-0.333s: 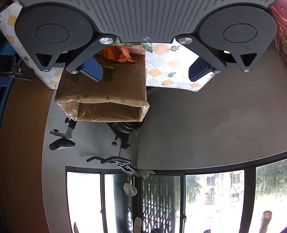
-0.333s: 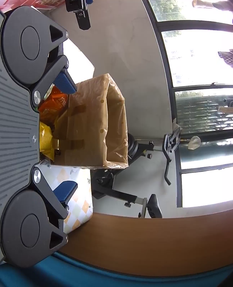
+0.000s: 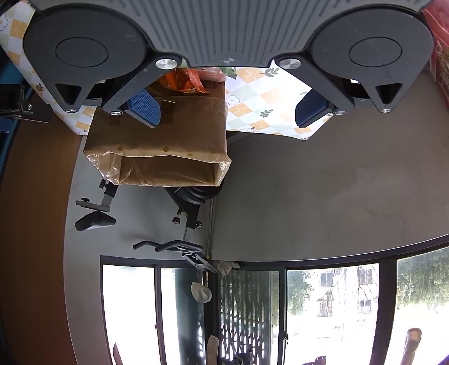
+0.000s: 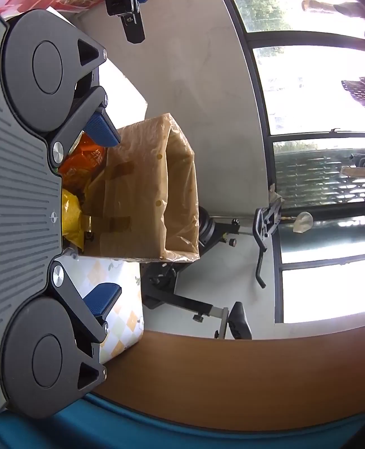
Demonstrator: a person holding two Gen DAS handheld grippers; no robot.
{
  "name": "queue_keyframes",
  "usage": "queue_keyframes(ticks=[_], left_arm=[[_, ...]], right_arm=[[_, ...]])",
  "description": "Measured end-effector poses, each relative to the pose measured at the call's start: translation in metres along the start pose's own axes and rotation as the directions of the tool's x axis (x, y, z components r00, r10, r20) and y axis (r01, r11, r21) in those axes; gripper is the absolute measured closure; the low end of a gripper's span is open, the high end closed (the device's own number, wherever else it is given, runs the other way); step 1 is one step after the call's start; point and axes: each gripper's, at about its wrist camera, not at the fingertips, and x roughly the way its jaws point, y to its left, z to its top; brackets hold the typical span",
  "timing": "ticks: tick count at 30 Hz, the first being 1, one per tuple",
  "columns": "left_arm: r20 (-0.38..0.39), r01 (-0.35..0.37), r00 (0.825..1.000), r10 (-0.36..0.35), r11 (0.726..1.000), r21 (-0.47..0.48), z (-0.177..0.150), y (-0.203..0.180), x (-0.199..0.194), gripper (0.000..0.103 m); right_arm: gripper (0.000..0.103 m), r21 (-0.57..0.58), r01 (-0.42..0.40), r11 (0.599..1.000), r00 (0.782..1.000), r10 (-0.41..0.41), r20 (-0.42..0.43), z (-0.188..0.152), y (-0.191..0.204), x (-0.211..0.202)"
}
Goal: Organize snacks
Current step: 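Move both tools down toward the snack bags in front of the box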
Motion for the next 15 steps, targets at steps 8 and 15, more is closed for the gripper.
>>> queue_keyframes(ticks=[8,15], left_arm=[[0.003,0.013,1.0,-0.013,1.0,-0.01,-0.0006,0.0018,-0.0005,0.0],[-0.003,0.018,1.0,-0.018,1.0,-0.019,0.0003,0.0014,0.001,0.0]], right_arm=[[0.0,-0.006,0.004,1.0,1.0,-0.004,0.008,-0.0013,0.0024,0.0002],[0.0,-0.009,-0.001,1.0,1.0,0.001,0.013,-0.0022,0.0036,-0.0034]])
